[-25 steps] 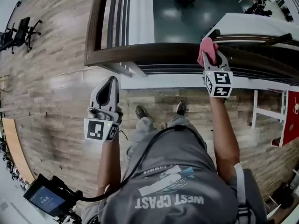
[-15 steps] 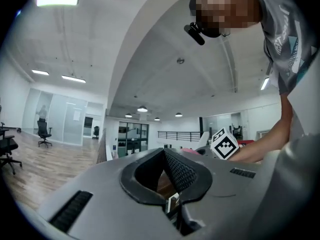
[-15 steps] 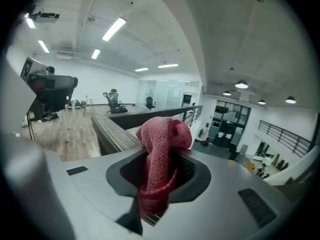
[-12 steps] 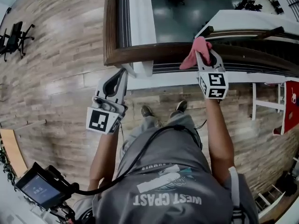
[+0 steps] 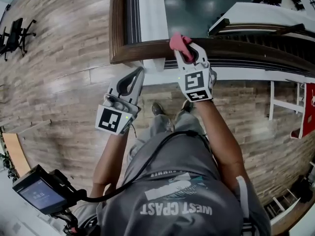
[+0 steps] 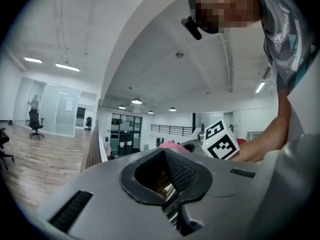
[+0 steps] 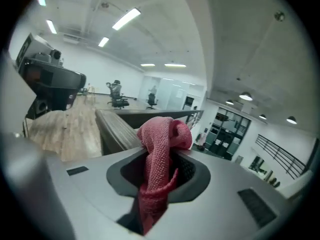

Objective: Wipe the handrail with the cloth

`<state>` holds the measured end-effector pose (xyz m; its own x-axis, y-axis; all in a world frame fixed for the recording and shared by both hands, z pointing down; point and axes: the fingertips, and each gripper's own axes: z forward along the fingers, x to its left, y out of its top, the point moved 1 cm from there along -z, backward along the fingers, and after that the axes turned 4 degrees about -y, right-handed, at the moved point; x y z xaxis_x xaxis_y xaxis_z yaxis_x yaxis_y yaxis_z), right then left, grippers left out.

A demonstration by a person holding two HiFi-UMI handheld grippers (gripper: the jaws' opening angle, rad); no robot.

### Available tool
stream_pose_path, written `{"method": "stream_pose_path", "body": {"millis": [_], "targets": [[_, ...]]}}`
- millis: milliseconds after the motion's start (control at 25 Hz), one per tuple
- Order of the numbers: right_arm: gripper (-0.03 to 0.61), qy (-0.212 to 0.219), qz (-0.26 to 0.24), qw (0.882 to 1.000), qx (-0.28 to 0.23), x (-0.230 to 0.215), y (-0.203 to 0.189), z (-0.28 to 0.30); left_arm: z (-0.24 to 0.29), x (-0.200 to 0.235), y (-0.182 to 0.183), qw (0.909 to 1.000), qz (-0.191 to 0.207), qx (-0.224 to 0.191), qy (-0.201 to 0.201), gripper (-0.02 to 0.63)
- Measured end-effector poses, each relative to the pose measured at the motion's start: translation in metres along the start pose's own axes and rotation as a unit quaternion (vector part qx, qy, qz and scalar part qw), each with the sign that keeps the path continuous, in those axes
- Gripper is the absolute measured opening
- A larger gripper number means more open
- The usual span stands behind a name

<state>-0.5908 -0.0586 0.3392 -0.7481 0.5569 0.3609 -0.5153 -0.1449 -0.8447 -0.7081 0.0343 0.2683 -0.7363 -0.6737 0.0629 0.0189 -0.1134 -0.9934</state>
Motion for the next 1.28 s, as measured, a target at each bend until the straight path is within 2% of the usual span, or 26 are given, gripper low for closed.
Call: {"method": "stream_pose_path", "body": {"millis": [80, 160, 200, 280, 400, 520, 600, 760, 920, 960, 1040, 1160, 1240, 1280], "targets": [[0.08, 0.062, -0.023, 0.998, -0.003, 0.042, 0.021, 0.006, 0.004, -0.003, 0.0, 1.0, -0.001, -0.001, -0.003, 0.006], [0.081, 0.132, -0.029, 0.991, -0.019, 0.078, 0.032, -0.006, 0.006, -0.009, 0.003, 1.0, 0.0, -0.007, -0.002, 0.006], [0.081, 0.152, -0.029, 0.987, -0.034, 0.09, 0.031, -0.018, 0.006, -0.012, 0.004, 0.9999, 0.001, -0.011, -0.002, 0.006], [0.081, 0.157, -0.023, 0.986, -0.051, 0.103, 0.011, -0.044, 0.0, -0.012, 0.001, 1.0, -0.004, -0.004, 0.005, 0.006], [0.081, 0.108, 0.028, 0.994, -0.012, 0.098, -0.066, -0.057, -0.021, -0.002, -0.014, 0.9995, -0.013, 0.017, 0.024, 0.006], [0.081, 0.044, 0.074, 0.996, 0.033, 0.069, -0.137, -0.02, -0.034, 0.002, -0.035, 0.9991, -0.008, 0.032, 0.025, 0.006], [0.081, 0.022, 0.084, 0.996, 0.033, 0.055, -0.153, 0.018, -0.037, 0.0, -0.049, 0.9987, -0.008, 0.043, 0.025, 0.006], [0.081, 0.04, 0.075, 0.996, 0.014, 0.09, -0.174, 0.084, -0.049, -0.002, -0.068, 0.9972, -0.006, 0.067, 0.034, 0.006], [0.081, 0.031, 0.05, 0.998, 0.002, 0.095, -0.21, 0.097, -0.053, -0.005, -0.083, 0.9963, -0.006, 0.081, 0.03, 0.006], [0.081, 0.017, 0.048, 0.999, 0.002, 0.085, -0.218, 0.093, -0.053, -0.005, -0.086, 0.9962, -0.007, 0.083, 0.028, 0.006], [0.081, -0.04, 0.071, 0.997, 0.016, 0.047, -0.242, 0.079, -0.054, -0.003, -0.089, 0.9962, -0.009, 0.082, 0.027, 0.006], [0.081, -0.123, 0.083, 0.987, 0.057, -0.019, -0.285, 0.047, -0.055, -0.005, -0.091, 0.9965, -0.018, 0.078, 0.025, 0.006], [0.081, -0.144, 0.084, 0.983, 0.074, -0.041, -0.291, 0.037, -0.053, -0.006, -0.091, 0.9966, -0.024, 0.076, 0.023, 0.006], [0.081, -0.139, 0.085, 0.984, 0.07, -0.04, -0.284, 0.037, -0.051, -0.007, -0.091, 0.9966, -0.026, 0.075, 0.021, 0.006]]}}
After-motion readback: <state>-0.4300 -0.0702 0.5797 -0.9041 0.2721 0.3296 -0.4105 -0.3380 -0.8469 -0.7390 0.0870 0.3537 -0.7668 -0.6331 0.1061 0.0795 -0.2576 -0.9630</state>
